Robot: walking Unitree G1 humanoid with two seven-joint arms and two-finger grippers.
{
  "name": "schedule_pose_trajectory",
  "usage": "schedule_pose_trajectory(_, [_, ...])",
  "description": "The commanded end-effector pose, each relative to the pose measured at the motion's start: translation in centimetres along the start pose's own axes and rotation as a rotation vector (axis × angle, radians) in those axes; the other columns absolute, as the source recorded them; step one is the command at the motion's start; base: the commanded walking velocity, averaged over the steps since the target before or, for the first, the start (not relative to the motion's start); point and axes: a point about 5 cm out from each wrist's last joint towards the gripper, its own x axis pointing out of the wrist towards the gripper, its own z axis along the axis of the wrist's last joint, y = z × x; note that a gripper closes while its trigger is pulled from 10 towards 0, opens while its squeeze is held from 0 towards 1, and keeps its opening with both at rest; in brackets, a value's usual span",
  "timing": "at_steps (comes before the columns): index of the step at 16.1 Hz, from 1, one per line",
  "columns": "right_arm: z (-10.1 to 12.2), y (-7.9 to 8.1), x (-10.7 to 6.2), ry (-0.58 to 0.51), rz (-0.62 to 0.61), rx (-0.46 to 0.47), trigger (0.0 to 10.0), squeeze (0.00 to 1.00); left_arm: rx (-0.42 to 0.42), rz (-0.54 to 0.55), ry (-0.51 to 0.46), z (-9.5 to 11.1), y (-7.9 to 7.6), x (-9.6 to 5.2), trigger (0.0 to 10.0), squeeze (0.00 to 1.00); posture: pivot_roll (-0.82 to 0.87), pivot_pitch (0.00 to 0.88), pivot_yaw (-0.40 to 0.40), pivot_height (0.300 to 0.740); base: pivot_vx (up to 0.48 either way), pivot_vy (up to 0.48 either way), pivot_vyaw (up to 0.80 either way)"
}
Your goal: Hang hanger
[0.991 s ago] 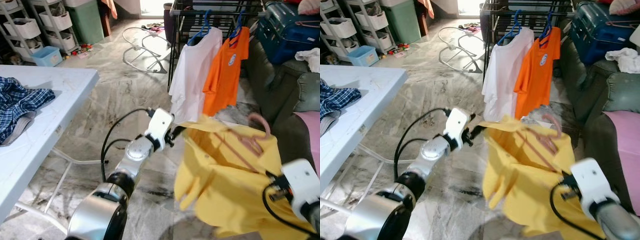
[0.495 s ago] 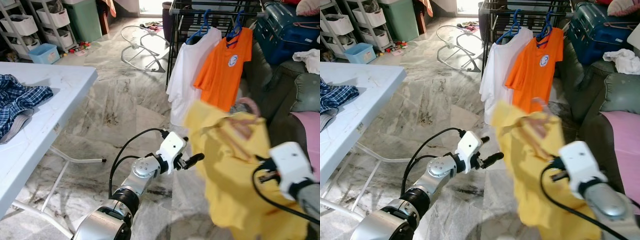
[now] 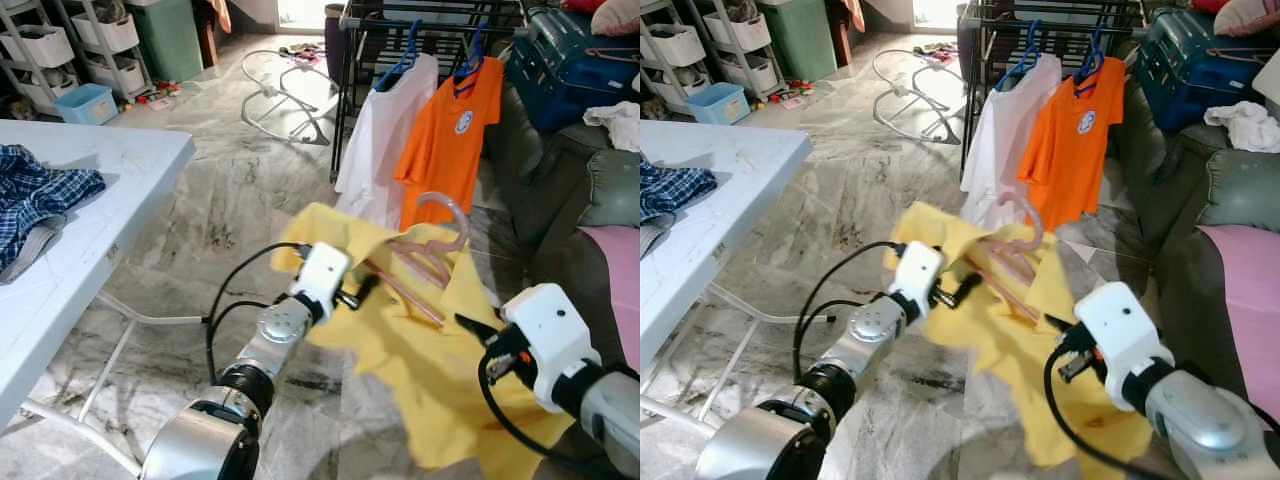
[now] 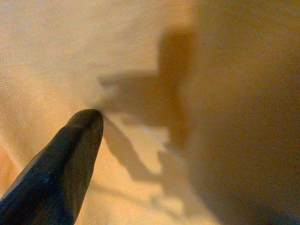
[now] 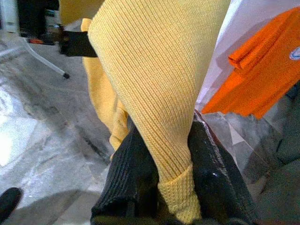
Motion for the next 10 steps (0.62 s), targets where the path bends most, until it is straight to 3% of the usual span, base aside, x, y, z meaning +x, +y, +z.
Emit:
schedule_pose_trajectory(1, [1.0,-0.2,-0.7,-0.04,-0.01,-0.024,0.0,0.0,0.002,0.025,0.009,0.3,0.4,0.2,10.0,1.0,-0.19,0.007,-0.015,0.74,0.0,0.0,0.0])
schedule_pose_trajectory(4, [0.9,0.2,-1.3,-0.027,-0.003,0.004,0.0,0.0,-0.034,0.155,0.001,0.8,2.1,0.2,10.0,1.0,-0.2,0.005,-0.009,0.74,0.0,0.0,0.0])
schedule_pose_trajectory(9, [-0.1,-0.4,-1.6,0.01,-0.048,0.032,0.0,0.0,-0.048,0.149,0.026,0.8,2.5,0.2,10.0,1.0,-0.19,0.004,-0.002,0.74,0.0,0.0,0.0])
schedule_pose_trajectory(10, [-0.4,-0.6,-1.5,0.022,-0.056,0.031,0.0,0.0,-0.052,0.14,0.026,0.8,2.5,0.2,10.0,0.84,-0.19,0.004,-0.001,0.74,0.0,0.0,0.0])
